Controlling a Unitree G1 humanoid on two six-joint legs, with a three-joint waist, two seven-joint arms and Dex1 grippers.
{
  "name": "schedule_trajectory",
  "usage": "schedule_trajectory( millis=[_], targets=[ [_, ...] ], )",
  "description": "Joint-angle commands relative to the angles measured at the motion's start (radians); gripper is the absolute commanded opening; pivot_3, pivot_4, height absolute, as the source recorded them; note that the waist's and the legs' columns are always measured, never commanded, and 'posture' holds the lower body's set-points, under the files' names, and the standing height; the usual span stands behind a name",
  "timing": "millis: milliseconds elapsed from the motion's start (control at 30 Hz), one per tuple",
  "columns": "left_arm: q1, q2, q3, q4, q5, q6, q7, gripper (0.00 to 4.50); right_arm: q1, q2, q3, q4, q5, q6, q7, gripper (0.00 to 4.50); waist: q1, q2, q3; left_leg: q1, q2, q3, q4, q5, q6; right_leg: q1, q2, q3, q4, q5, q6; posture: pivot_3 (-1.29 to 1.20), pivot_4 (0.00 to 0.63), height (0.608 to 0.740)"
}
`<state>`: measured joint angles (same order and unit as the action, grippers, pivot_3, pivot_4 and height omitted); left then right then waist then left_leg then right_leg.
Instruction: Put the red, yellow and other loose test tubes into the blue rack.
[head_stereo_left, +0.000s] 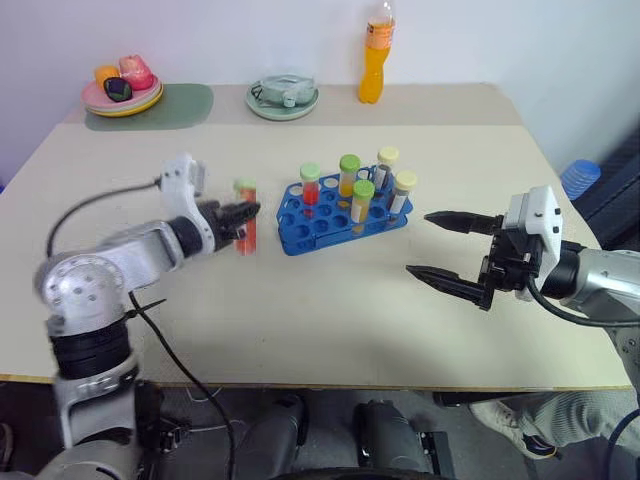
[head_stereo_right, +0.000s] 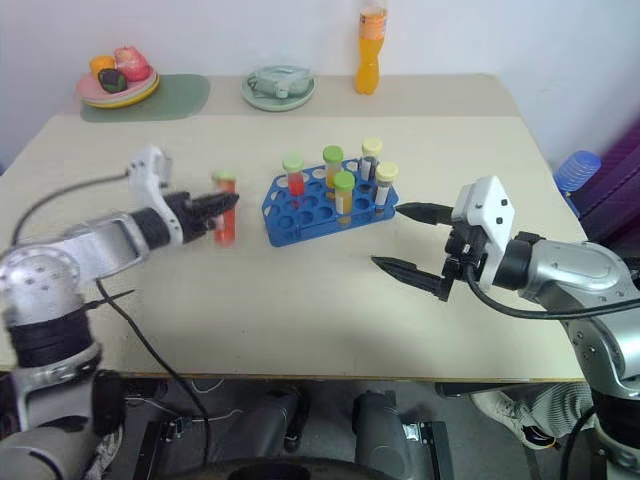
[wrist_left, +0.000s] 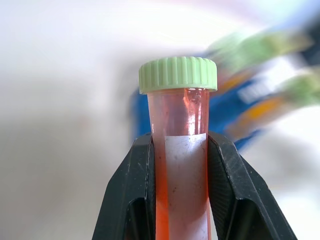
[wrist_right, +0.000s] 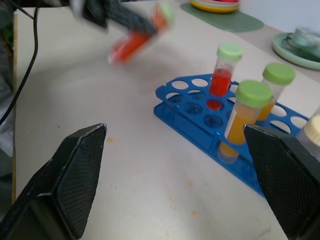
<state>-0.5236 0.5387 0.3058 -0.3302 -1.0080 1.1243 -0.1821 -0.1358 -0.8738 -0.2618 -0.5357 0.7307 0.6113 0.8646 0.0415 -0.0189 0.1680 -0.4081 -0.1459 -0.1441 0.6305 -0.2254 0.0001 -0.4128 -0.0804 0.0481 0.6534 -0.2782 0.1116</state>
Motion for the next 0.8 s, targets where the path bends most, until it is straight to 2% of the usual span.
schedule_trajectory(
  millis=[33, 133, 267, 433, 600, 800],
  targets=[
    [0.03, 0.007, -0.116, -0.031, 0.195, -0.318, -0.224, 0.75, 0.039, 0.023, -0.063, -0.045, 0.009, -0.012, -0.039, 4.5, 0.001, 0.0, 0.0, 0.0, 0.0, 0.0, 0.0, -0.003, 0.005, 0.001, 0.0, 0.0, -0.001, 0.0, 0.0, 0.0, 0.15, 0.74],
    [0.051, -0.029, -0.217, 0.034, 0.358, -0.579, -0.357, 0.75, 0.1, 0.052, -0.093, -0.062, 0.0, -0.023, -0.07, 4.5, 0.002, 0.0, 0.0, 0.0, 0.0, 0.001, 0.0, -0.004, 0.007, 0.002, 0.0, 0.0, -0.005, 0.0, -0.001, 0.0, 0.15, 0.74],
    [0.047, -0.14, -0.325, 0.256, 0.59, -1.007, -0.46, 0.75, 0.185, 0.089, -0.122, -0.093, -0.019, -0.051, -0.099, 4.5, 0.001, 0.0, 0.0, 0.0, 0.0, 0.002, 0.0, -0.005, 0.009, 0.003, -0.001, 0.0, -0.007, 0.001, 0.001, 0.0, 0.15, 0.74],
    [0.018, -0.26, -0.379, 0.527, 0.714, -1.352, -0.538, 0.75, 0.279, 0.108, -0.183, -0.129, -0.027, -0.078, -0.119, 4.5, 0.0, 0.0, 0.0, 0.0, 0.0, 0.002, 0.0, -0.005, 0.01, 0.003, -0.001, 0.0, -0.007, 0.002, 0.002, 0.0, 0.15, 0.74],
    [-0.02, -0.359, -0.383, 0.723, 0.751, -1.545, -0.579, 0.75, 0.336, 0.121, -0.222, -0.157, -0.032, -0.093, -0.137, 4.5, 0.0, 0.0, 0.0, 0.0, 0.0, 0.002, 0.001, -0.006, 0.011, 0.002, -0.001, 0.0, -0.007, 0.002, 0.003, 0.0, 0.15, 0.74],
    [-0.076, -0.454, -0.376, 0.851, 0.774, -1.642, -0.563, 0.75, 0.391, 0.124, -0.27, -0.207, -0.013, -0.086, -0.163, 4.5, 0.0, -0.001, 0.0, 0.0, 0.0, 0.002, 0.002, -0.006, 0.012, 0.003, -0.001, 0.0, -0.007, 0.003, 0.005, 0.0, 0.15, 0.74]
  ],
)
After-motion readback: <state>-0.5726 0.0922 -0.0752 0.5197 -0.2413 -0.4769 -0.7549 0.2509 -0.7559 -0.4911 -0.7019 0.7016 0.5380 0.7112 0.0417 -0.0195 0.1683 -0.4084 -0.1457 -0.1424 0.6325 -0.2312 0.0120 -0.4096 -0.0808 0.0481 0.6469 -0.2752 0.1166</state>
